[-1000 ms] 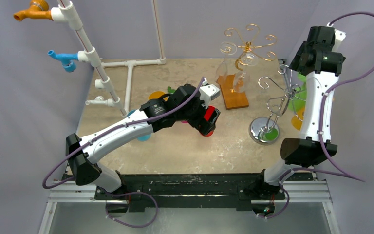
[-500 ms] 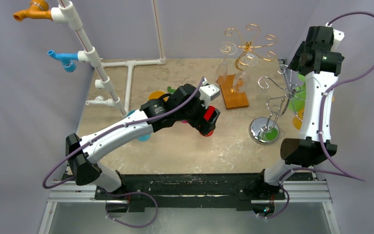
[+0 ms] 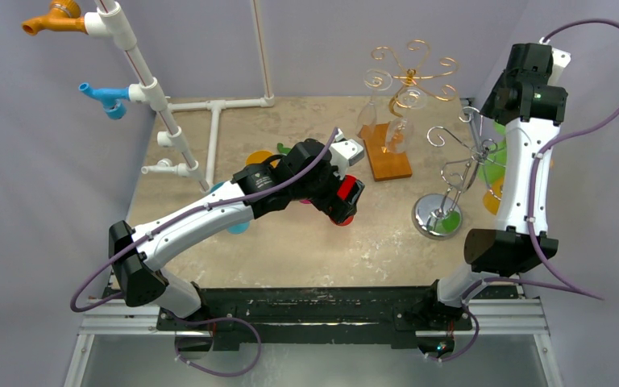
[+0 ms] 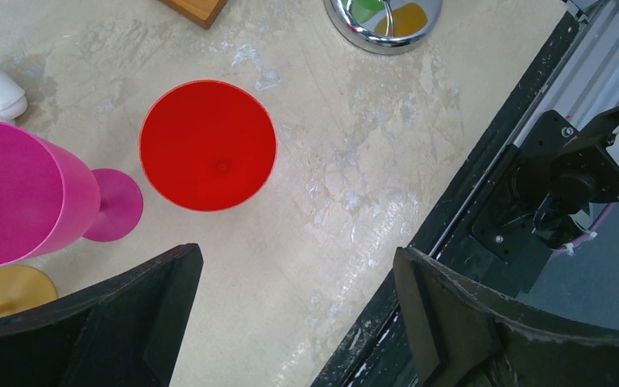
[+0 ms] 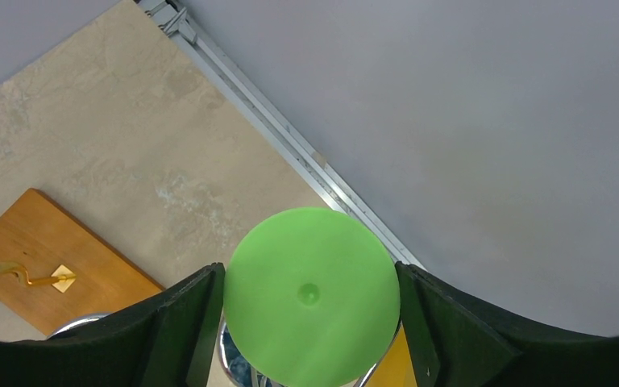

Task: Take the wine glass off the wine glass rack
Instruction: Pick up the wine glass from the wine rack.

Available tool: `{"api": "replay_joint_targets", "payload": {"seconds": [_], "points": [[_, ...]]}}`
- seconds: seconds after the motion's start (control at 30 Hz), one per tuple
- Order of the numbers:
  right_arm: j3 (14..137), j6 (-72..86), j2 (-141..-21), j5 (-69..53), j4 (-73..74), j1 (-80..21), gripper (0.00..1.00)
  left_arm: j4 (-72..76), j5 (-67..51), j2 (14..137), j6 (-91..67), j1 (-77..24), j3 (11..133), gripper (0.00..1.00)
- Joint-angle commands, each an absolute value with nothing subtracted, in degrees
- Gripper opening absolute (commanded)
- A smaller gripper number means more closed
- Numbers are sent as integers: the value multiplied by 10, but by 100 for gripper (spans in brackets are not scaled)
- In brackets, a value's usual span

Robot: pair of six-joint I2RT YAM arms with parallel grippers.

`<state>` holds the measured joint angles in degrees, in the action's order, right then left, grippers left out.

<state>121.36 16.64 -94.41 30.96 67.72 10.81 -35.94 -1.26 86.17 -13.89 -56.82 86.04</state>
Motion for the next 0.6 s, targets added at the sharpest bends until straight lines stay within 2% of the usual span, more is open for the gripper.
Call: {"api": "replay_joint_targets", "payload": {"seconds": [0.0, 0.23, 0.57], "points": [[1219, 171, -926, 298, 682, 103, 75, -352, -18, 861, -135, -571, 882, 97], [1240, 176, -928, 298, 688, 103, 55, -351, -18, 860, -135, -571, 882, 97], [1250, 181, -919, 298, 697, 103, 50, -351, -19, 858, -136, -571, 882, 97]]}}
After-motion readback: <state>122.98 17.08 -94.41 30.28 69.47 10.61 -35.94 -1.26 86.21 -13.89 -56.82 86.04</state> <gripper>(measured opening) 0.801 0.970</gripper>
